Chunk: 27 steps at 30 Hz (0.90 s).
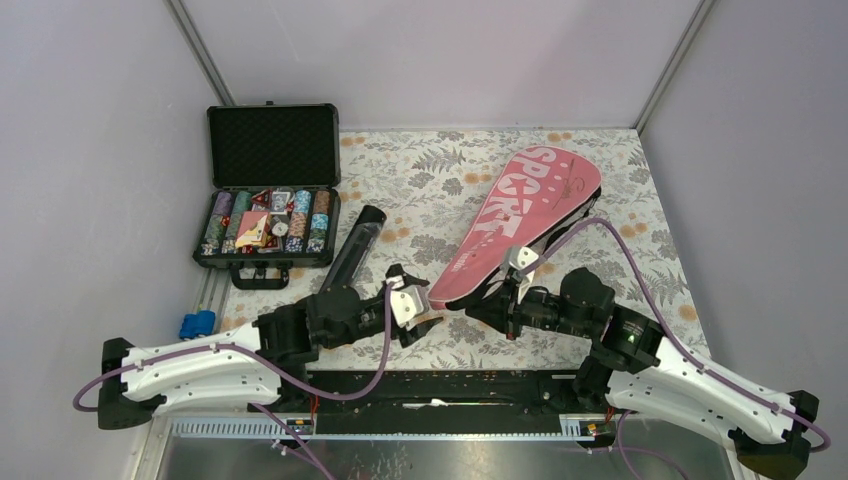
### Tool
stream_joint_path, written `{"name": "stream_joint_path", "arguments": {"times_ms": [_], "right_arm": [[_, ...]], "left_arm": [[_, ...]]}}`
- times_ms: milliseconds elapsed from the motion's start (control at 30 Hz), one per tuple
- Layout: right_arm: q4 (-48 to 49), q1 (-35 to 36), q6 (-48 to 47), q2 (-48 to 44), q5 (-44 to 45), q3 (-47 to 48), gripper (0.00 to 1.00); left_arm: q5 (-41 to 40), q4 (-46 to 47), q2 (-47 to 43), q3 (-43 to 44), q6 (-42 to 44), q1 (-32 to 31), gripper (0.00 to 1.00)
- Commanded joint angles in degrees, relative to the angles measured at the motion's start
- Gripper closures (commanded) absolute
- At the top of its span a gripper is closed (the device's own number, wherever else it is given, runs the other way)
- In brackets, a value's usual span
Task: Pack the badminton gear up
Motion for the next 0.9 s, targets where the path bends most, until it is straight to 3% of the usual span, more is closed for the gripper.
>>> {"name": "stream_joint_path", "arguments": {"times_ms": [0, 233, 400, 500, 633, 867], "right_arm": [[3.83, 0.58, 2.43, -0.81, 0.6, 3.64, 1.0], [3.64, 0.59, 3.89, -1.13, -0.63, 4.86, 1.0], [2.35, 0.58, 5.61, -0.89, -1.49, 5.26, 1.0], [2.31, 0.58, 7.24, -0.81, -2.85, 5.51, 1.0], [2.17, 0.58, 6.9, 0.15, -5.57, 5.32, 1.0], [3.72, 0.58, 10.25, 7.02, -10.5, 8.48, 1.0]], "left_arm": [[2.13, -0.35, -0.57, 0.17, 8.81, 0.24, 0.28], [2.76, 2.85, 1.41, 0.13, 12.27, 0.24, 0.27], [2.13, 6.77, 3.6, -0.12, 13.02, 0.24, 0.33], [1.8, 9.06, 4.12, -0.72, 12.96, 0.25, 0.44], [0.07, 12.45, 4.42, -1.13, 11.2, 0.24, 0.72], [-2.03, 9.26, 8.26, 2.49, 8.14, 0.24, 0.86]]}}
